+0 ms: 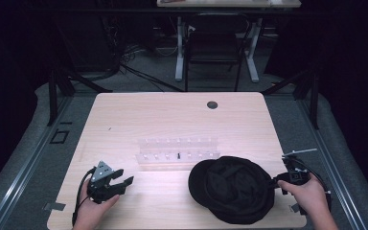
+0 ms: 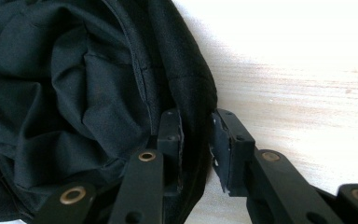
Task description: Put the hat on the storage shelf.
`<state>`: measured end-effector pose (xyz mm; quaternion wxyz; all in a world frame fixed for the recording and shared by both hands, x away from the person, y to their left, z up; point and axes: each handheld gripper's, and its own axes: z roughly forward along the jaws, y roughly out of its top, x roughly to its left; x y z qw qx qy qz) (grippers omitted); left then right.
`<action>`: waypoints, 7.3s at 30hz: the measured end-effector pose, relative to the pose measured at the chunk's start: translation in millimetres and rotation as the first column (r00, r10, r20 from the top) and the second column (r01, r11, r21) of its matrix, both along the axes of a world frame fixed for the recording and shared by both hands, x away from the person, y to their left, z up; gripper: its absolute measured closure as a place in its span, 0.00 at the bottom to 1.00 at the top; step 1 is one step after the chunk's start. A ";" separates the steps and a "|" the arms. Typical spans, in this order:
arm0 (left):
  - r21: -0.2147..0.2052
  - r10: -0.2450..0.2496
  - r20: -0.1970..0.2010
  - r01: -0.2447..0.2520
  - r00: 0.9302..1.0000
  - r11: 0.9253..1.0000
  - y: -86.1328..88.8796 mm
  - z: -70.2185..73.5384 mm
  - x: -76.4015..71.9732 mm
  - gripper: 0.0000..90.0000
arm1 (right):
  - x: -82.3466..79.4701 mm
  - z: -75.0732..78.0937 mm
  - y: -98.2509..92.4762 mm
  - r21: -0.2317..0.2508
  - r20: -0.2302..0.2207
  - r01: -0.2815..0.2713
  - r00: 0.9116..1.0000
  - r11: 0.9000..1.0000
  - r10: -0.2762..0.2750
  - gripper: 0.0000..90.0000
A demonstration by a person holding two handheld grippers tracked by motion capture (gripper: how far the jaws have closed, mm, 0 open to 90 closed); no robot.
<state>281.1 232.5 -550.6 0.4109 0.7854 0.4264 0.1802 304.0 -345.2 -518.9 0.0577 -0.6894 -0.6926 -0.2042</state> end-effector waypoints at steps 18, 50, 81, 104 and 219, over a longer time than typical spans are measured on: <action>0.009 -0.005 0.001 0.005 1.000 1.000 -0.1 0.0 0.4 0.54 | 6.1 -8.8 -6.1 0.091 -0.091 -0.016 0.996 0.996 0.024 0.94; 0.008 0.000 0.004 0.000 1.000 1.000 -0.5 -0.2 0.1 0.54 | 4.4 53.3 11.3 0.141 -0.069 -0.034 0.997 0.989 0.044 0.98; 0.010 -0.003 0.000 0.003 1.000 1.000 -0.9 0.0 0.1 0.53 | 7.2 119.0 38.5 0.147 -0.037 -0.085 0.995 0.985 0.091 0.98; 0.005 -0.001 0.001 0.001 1.000 1.000 -0.7 0.8 1.0 0.53 | 7.2 164.4 50.9 0.346 0.019 -0.105 0.994 0.932 0.106 0.98; 0.004 -0.016 -0.013 0.017 1.000 1.000 -0.3 2.3 0.6 0.52 | 114.0 227.9 163.3 0.378 0.211 -0.191 0.971 0.906 0.117 0.98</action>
